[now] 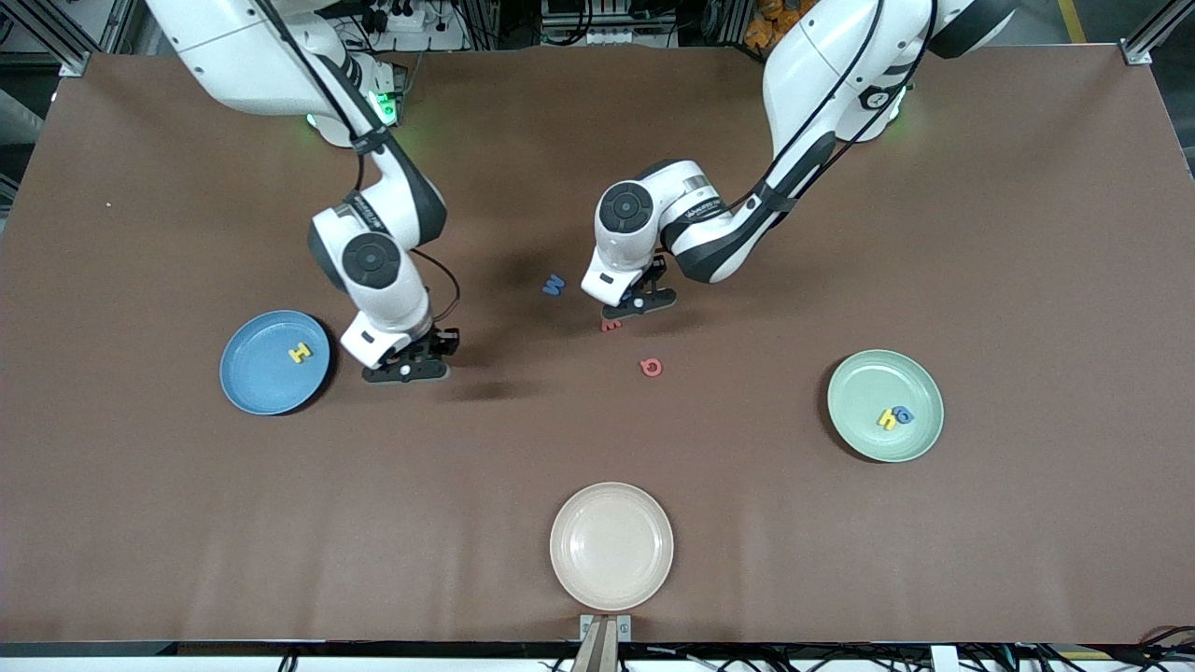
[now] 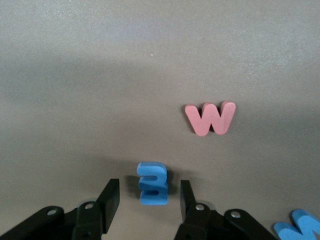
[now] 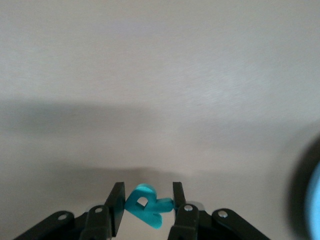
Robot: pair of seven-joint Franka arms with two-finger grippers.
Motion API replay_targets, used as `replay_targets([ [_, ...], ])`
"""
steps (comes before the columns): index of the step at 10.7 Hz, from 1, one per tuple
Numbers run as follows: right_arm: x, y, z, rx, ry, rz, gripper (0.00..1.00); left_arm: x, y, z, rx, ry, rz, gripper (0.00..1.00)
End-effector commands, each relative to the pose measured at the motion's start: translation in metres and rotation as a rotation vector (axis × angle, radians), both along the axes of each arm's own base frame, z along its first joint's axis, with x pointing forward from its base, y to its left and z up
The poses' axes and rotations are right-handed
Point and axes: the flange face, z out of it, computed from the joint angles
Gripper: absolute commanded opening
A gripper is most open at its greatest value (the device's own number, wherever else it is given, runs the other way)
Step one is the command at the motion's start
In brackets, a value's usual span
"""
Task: Sort uppercase to blue plate, lowercase to green plate
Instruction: 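Lower the teal R onto the blue plate and open the right gripper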
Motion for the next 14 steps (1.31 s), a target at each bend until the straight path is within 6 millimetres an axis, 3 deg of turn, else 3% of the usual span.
replay_targets([
  [1, 0.016, -0.069, 0.015, -0.026, 0.025, 0.128, 0.31, -0.004, 0.002, -0.005, 0.016, -0.031, -0.014, 0.52],
  [5, 0.038, -0.193, 0.032, 0.018, 0.068, 0.291, 0.32, -0.004, 0.002, -0.008, 0.019, -0.031, -0.017, 0.44],
  [7, 0.034, -0.253, 0.032, 0.023, 0.097, 0.367, 0.32, -0.004, 0.002, -0.008, 0.02, -0.037, -0.024, 0.21],
  [10, 0.023, -0.29, 0.024, 0.077, 0.163, 0.412, 0.32, 0.0, 0.004, -0.005, 0.025, -0.057, -0.037, 0.0],
  [11, 0.023, -0.295, 0.021, 0.076, 0.156, 0.404, 0.33, 0.007, 0.009, -0.001, 0.023, -0.063, -0.026, 0.0],
  [12, 0.023, -0.294, 0.018, 0.076, 0.149, 0.402, 0.38, 0.016, 0.012, 0.015, 0.02, -0.085, -0.017, 0.0],
  [14, 0.022, -0.303, 0.012, 0.07, 0.146, 0.395, 0.47, 0.049, 0.04, 0.059, 0.051, -0.127, 0.005, 0.0],
])
